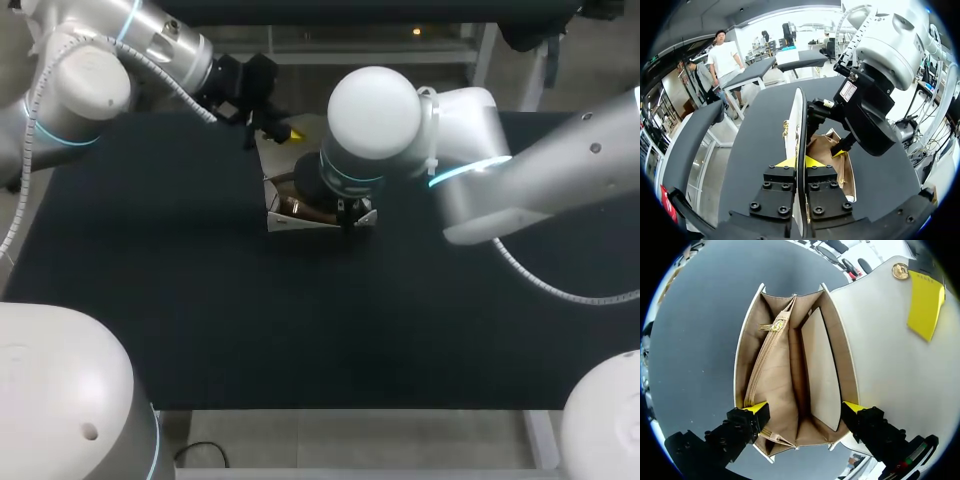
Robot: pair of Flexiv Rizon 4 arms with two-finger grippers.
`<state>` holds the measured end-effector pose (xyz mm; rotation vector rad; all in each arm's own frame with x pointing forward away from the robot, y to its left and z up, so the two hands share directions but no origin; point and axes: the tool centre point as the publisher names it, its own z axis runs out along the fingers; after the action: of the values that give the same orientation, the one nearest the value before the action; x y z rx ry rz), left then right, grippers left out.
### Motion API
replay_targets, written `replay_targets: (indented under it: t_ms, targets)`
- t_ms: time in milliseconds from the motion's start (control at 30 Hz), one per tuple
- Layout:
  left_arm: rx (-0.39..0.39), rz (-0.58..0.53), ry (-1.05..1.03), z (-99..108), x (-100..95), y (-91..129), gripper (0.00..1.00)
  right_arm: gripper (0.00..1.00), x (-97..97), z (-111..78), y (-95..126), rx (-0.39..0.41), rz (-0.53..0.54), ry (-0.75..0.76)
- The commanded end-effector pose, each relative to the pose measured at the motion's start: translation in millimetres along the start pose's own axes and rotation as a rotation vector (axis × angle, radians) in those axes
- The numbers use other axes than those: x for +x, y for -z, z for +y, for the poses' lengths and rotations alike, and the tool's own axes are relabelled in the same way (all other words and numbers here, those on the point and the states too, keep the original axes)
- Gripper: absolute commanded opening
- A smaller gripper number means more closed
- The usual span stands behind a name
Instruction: Pick up the bag, open it, inspect its contents, close it, and place it on the opposite side
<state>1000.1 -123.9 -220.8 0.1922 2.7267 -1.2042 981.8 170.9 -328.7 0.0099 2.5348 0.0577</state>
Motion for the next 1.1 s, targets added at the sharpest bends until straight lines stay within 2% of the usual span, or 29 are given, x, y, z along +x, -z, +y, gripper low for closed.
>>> replay_targets:
  t_ms: [33, 200, 300, 333, 367, 400, 500, 633, 933, 1100]
  targets:
    - [0.003, 0.0, -0.001, 1, 0.1, 1, 0.0, 1.0, 1.8, 0.0, -11, 0.001, -0.002, 0.001]
    - [0.001, -0.001, -0.004, 1, 0.7, 1, 0.0, 1.0, 0.5, 0.1, -9, -0.001, -0.008, -0.005]
    - [-0.009, -0.008, -0.01, 0, 2.2, 1, 0.0, 0.98, -3.6, -1.7, 1, -0.005, -0.045, -0.042]
    - [-0.011, -0.009, -0.012, -1, 2.8, 2, 0.0, 0.45, -5.5, -2.8, 6, -0.007, -0.059, -0.054]
    - [-0.014, -0.012, -0.014, -2, 3.2, 2, 0.0, 0.28, -7.6, -4.1, 11, -0.011, -0.073, -0.063]
    - [-0.017, -0.015, -0.016, -2, 3.7, 2, 0.0, 0.17, -9.2, -5.0, 15, -0.013, -0.085, -0.069]
    - [-0.027, -0.024, -0.02, -5, 5.0, 3, 0.0, 0.15, -12.7, -6.1, 27, -0.019, -0.124, -0.074]
    - [-0.039, -0.033, -0.02, -7, 6.5, 4, 0.0, 0.24, -15.9, -6.0, 44, -0.024, -0.174, -0.072]
    - [-0.045, -0.041, -0.016, -17, 16.6, 13, 0.0, 0.17, -14.2, -7.3, 94, -0.059, -0.309, -0.082]
    - [-0.046, -0.033, 0.015, -9, 14.3, 6, 0.0, 0.15, -10.7, -5.9, 106, -0.071, -0.35, -0.076]
